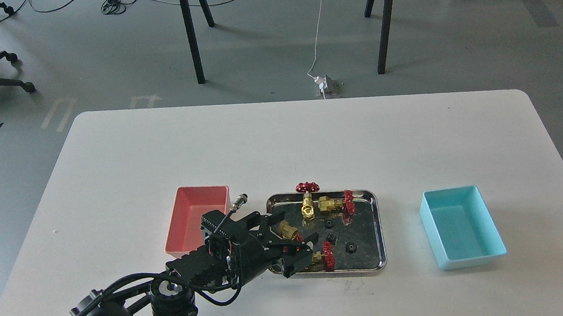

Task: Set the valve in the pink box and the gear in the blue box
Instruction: 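Close the left gripper on the red-handled brass valve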

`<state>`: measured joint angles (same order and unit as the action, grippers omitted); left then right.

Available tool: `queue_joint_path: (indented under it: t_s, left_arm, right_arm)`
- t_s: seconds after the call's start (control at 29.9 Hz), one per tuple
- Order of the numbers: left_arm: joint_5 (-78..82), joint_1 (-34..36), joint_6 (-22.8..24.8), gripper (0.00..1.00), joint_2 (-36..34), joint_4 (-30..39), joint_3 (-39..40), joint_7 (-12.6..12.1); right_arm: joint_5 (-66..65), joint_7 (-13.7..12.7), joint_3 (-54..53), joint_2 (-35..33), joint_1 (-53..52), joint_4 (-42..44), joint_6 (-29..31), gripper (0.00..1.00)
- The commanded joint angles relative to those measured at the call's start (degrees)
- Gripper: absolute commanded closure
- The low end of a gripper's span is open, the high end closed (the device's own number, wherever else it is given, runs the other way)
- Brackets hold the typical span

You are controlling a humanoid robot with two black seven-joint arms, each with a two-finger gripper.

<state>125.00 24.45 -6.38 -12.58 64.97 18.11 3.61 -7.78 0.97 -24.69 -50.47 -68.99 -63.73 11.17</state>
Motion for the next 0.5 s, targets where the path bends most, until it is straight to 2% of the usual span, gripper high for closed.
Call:
queue_joint_path:
  t_s: [0.0, 0.17, 0.23, 0.27, 0.37, 0.4, 0.47]
  left_arm:
    - [0.0, 0.2, 0.0, 0.27, 0.8, -2.5, 0.0, -0.7]
    - [0.0, 0.7, 0.1, 0.39, 0.6, -2.8, 0.0, -1.1]
    - [0.0, 0.6, 0.2, 0.59, 0.2, -2.9, 0.1, -1.0]
    - [0.0, 0.6, 0.2, 0.64, 0.1, -2.8, 0.1, -1.0]
    - [0.0, 0.2, 0.4, 0.87, 0.0, -2.7, 0.0, -1.0]
    - [0.0, 0.1, 0.4, 0.91, -0.2, -2.4, 0.0, -1.0]
    - [0.0, 0.0, 0.4, 0.93, -0.7, -1.8, 0.3, -1.0]
  right_arm:
    - [0.0, 0.1, 0.0, 0.0, 0.0, 0.0, 0.0, 0.01]
    - [0.0, 0.1, 0.0, 0.1, 0.1, 0.0, 0.0, 0.01]
    - [0.0, 0.2, 0.0, 0.1, 0.2, 0.1, 0.0, 0.01]
    - [0.0, 0.2, 0.0, 0.1, 0.2, 0.1, 0.0, 0.01]
    - [0.0, 0.2, 0.0, 0.1, 0.4, 0.3, 0.0, 0.01]
    - [0.0, 0.2, 0.0, 0.1, 0.4, 0.7, 0.0, 0.01]
    - [0.0, 0.2, 0.0, 0.2, 0.5, 1.8, 0.2, 0.01]
